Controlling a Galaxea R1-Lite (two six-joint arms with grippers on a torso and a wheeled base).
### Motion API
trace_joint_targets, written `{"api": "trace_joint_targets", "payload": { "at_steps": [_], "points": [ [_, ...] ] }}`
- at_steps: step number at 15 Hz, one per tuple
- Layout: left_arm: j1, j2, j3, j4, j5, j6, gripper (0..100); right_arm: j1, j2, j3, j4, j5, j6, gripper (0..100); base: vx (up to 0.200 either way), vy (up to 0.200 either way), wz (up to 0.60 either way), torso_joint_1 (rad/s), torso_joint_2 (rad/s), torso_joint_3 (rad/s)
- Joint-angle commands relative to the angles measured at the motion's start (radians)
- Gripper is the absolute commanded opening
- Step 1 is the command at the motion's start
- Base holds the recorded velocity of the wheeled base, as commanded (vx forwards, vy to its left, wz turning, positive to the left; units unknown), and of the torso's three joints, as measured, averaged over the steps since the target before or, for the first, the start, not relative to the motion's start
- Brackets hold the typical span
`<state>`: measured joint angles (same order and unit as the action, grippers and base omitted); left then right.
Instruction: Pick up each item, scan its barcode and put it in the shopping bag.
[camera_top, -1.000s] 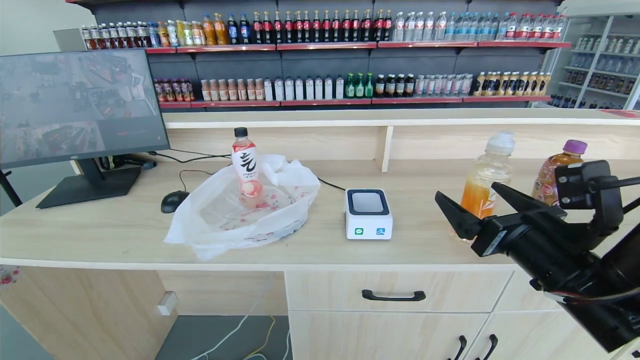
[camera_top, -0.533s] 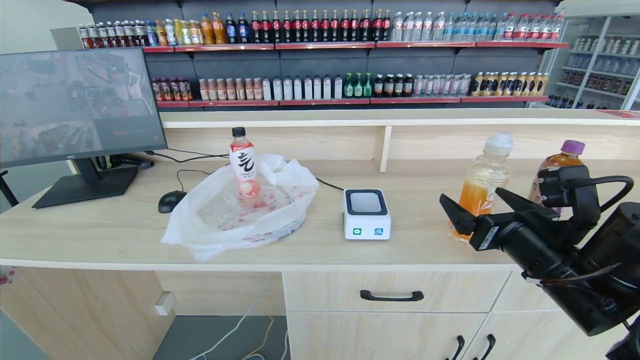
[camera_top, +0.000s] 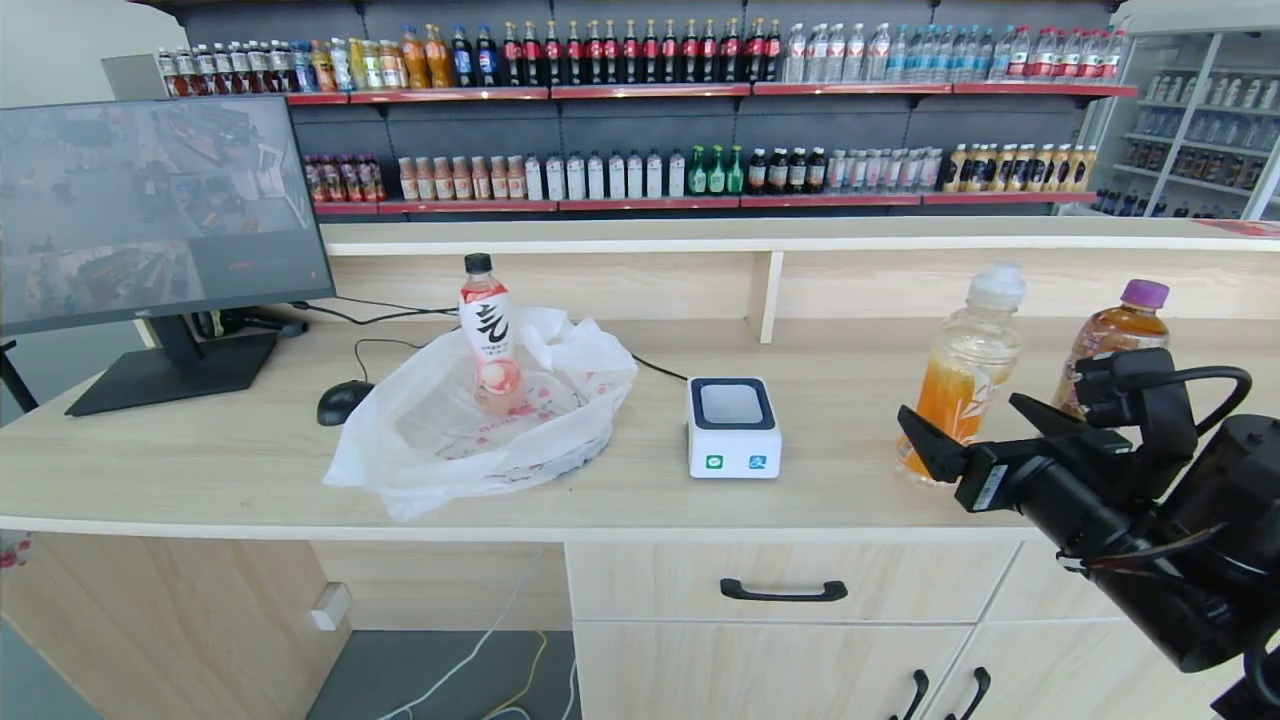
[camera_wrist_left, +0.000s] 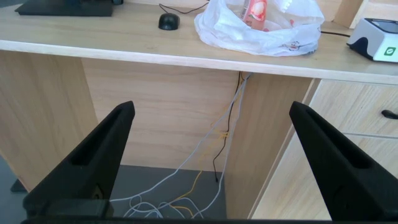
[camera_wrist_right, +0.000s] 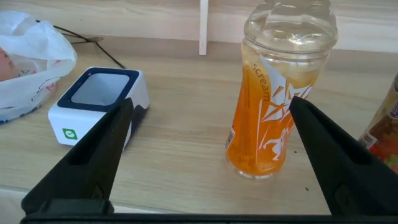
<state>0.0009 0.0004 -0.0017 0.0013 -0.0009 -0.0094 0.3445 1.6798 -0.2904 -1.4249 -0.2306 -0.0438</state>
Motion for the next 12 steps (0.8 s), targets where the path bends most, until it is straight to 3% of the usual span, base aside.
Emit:
{"api": "trace_joint_targets", "payload": {
  "at_steps": [1, 2, 12],
  "points": [
    [0.001, 0.000, 0.000, 0.000, 0.001, -0.001, 100, -0.078, 0.005, 0.005, 0.000, 0.042, -0.008, 100, 0.000, 0.000, 0.00, 0.000, 0.00, 0.000],
    [0.001, 0.000, 0.000, 0.000, 0.001, -0.001, 100, -0.111, 0.006, 0.008, 0.000, 0.099, -0.042, 100, 0.000, 0.000, 0.00, 0.000, 0.00, 0.000],
    [0.001, 0.000, 0.000, 0.002, 0.001, -0.001, 100, -0.176, 0.106, -0.038, -0.040, 0.155, -0.044, 100, 0.000, 0.000, 0.00, 0.000, 0.00, 0.000]
  ]
}}
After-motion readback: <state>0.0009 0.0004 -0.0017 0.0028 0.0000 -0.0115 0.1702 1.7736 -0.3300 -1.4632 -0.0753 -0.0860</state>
